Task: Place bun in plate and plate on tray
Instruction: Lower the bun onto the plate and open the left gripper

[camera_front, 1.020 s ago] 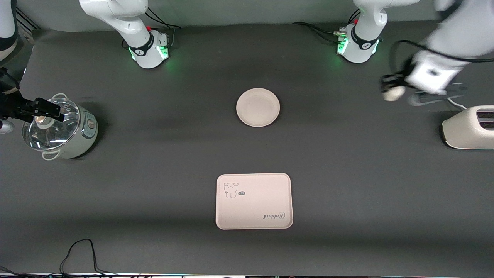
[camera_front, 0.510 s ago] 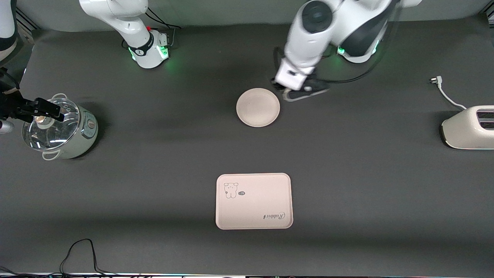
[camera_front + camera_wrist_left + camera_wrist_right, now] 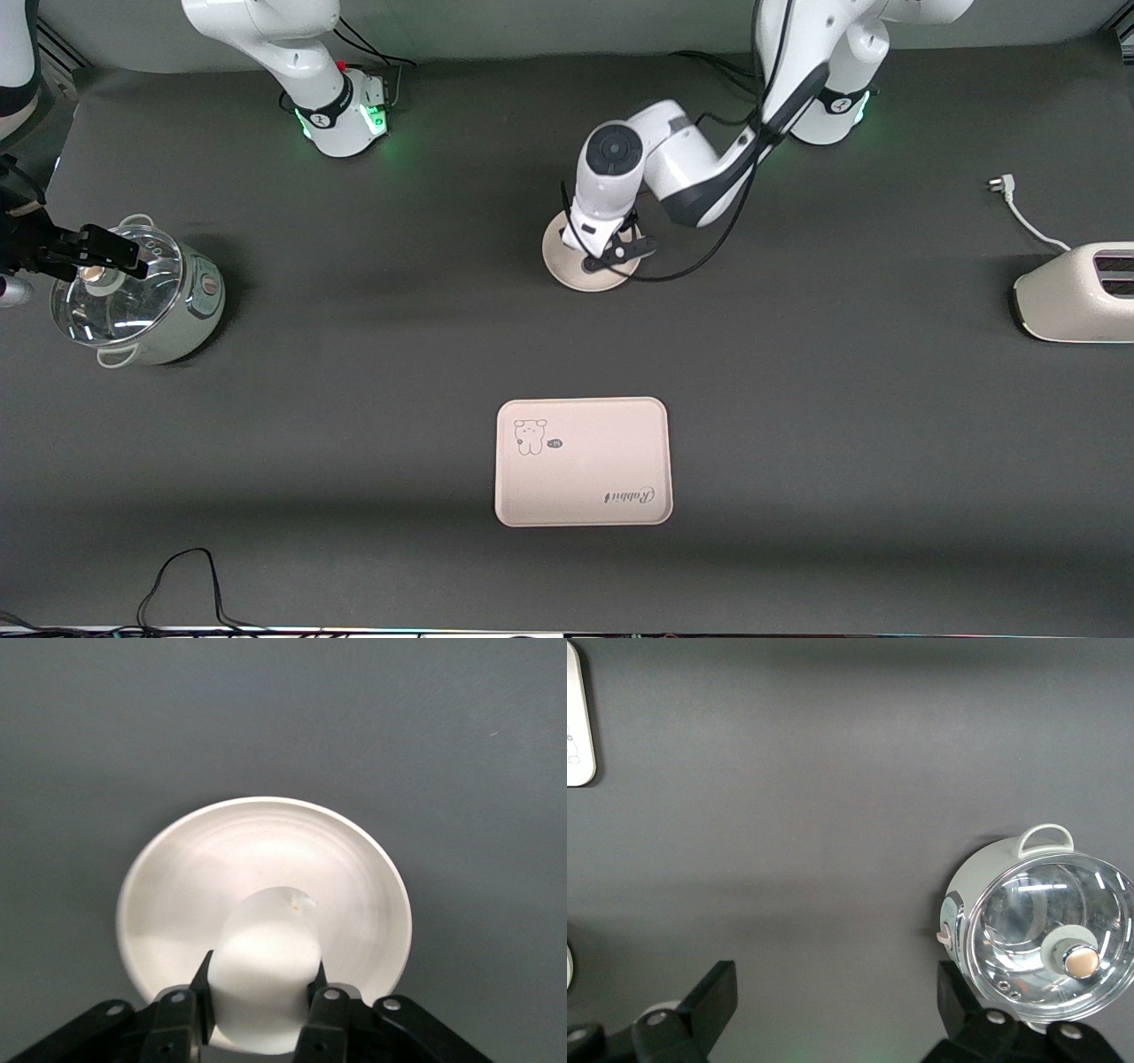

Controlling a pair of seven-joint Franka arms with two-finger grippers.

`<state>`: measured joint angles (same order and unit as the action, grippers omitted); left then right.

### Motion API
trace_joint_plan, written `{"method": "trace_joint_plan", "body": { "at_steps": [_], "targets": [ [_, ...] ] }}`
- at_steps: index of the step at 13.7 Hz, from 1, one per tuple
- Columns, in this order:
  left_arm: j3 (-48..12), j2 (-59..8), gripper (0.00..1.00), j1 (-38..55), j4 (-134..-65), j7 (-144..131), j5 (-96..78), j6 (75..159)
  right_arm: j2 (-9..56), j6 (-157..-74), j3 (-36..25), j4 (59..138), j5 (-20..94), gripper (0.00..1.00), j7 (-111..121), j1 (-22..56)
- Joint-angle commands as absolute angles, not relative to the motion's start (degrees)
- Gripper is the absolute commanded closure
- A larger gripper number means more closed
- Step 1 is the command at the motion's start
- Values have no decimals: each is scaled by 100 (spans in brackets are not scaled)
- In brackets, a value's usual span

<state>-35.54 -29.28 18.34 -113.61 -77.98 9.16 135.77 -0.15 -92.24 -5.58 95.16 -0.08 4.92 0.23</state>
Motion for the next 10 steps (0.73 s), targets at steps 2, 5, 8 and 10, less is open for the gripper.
{"method": "trace_joint_plan", "body": {
  "at_steps": [2, 5, 8, 10],
  "targets": [
    [-3472, -3506, 55, 2100, -11294, -8594, 1695, 14009, -105, -9176, -554, 9545, -62, 0, 510, 35],
    [-3454, -3568, 20, 2127, -11294, -8771, 1837, 14001, -105, -9176, -554, 9545, -62, 0, 501, 35],
    [-3454, -3446, 0, 2092, -11285, -8763, 1846, 13782, -105, -9176, -554, 9554, -62, 0, 510, 35],
    [-3463, -3079, 0, 1961, -11207, -8667, 1846, 13318, -114, -9176, -554, 9580, -62, 0, 510, 35]
  ]
}}
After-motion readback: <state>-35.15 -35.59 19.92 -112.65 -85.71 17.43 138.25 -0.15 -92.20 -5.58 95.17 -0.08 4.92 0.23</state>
